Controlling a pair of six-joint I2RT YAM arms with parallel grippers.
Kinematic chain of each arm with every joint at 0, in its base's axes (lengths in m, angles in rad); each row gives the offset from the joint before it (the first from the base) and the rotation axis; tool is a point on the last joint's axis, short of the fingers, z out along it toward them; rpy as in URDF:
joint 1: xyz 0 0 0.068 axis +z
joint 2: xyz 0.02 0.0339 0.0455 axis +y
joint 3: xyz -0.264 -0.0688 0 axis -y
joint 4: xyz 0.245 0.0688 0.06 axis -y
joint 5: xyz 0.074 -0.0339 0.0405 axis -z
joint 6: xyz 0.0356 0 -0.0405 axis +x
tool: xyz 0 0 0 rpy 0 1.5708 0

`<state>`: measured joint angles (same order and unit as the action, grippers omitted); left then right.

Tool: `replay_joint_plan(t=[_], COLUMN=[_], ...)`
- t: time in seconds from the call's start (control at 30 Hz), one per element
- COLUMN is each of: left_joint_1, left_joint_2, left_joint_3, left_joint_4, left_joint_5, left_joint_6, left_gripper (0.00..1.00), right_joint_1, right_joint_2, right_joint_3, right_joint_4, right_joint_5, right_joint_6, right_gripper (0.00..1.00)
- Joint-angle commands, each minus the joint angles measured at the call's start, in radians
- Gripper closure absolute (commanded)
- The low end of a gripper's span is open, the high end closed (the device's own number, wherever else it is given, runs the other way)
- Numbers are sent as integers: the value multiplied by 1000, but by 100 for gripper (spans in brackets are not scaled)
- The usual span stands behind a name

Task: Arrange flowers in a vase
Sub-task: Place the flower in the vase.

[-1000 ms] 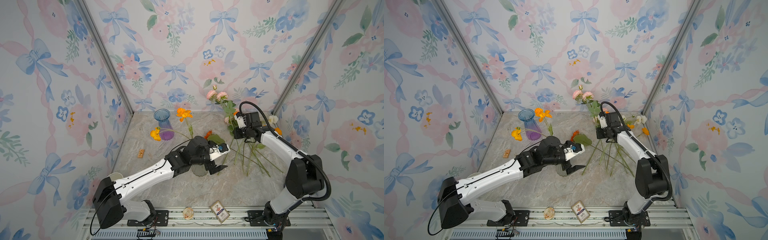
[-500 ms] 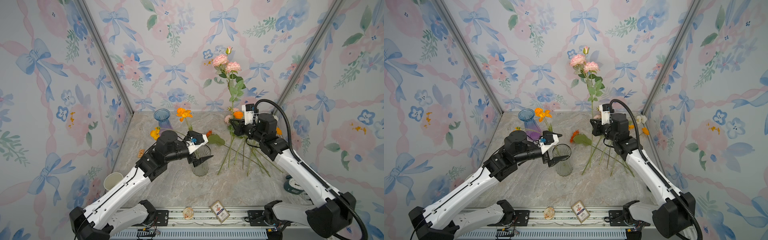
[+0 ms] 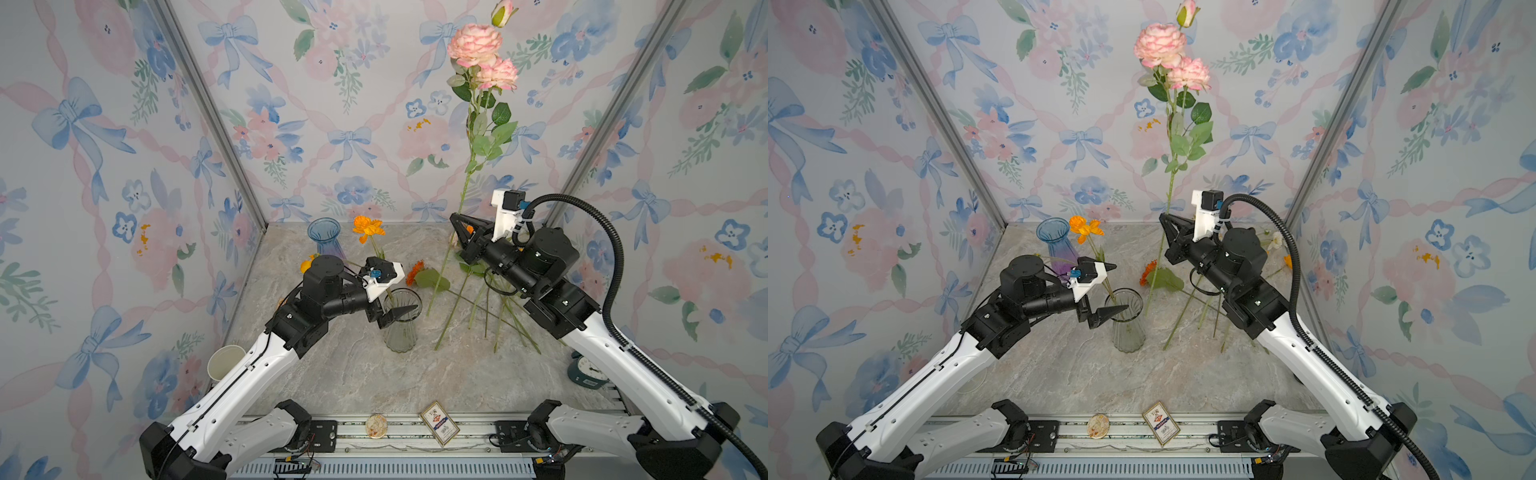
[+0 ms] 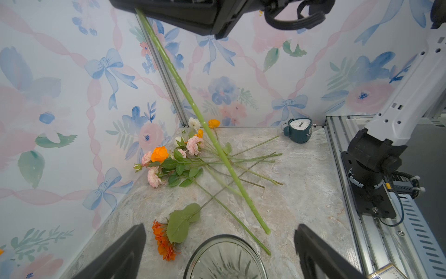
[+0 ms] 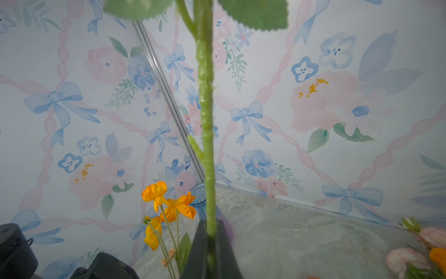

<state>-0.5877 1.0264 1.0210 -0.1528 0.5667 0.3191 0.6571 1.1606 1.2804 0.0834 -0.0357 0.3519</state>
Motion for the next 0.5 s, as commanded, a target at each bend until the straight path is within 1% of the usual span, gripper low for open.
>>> replay_joint_plan(t=[0.0, 0.2, 0.33, 0.47], left_joint_1=[9, 11, 12, 13], left_joint_2=[2, -1, 1, 3], left_joint_3=[-7, -6, -6, -5], left_joint_4=[2, 2, 2, 2], left_joint_5=[34, 35, 44, 56], left_joint_6=[17, 18, 17, 16], left_gripper=[2, 2, 2, 2], right_joint_1=[40, 117, 145, 183], right_joint_2=[4, 29, 74, 104], right_joint_3=[12, -117, -135, -182], right_joint_4=[81, 261, 297, 350], right_joint_5=[57, 160, 178, 220], right_joint_6=[-2, -10, -24, -74], right_gripper=[100, 100, 100, 100])
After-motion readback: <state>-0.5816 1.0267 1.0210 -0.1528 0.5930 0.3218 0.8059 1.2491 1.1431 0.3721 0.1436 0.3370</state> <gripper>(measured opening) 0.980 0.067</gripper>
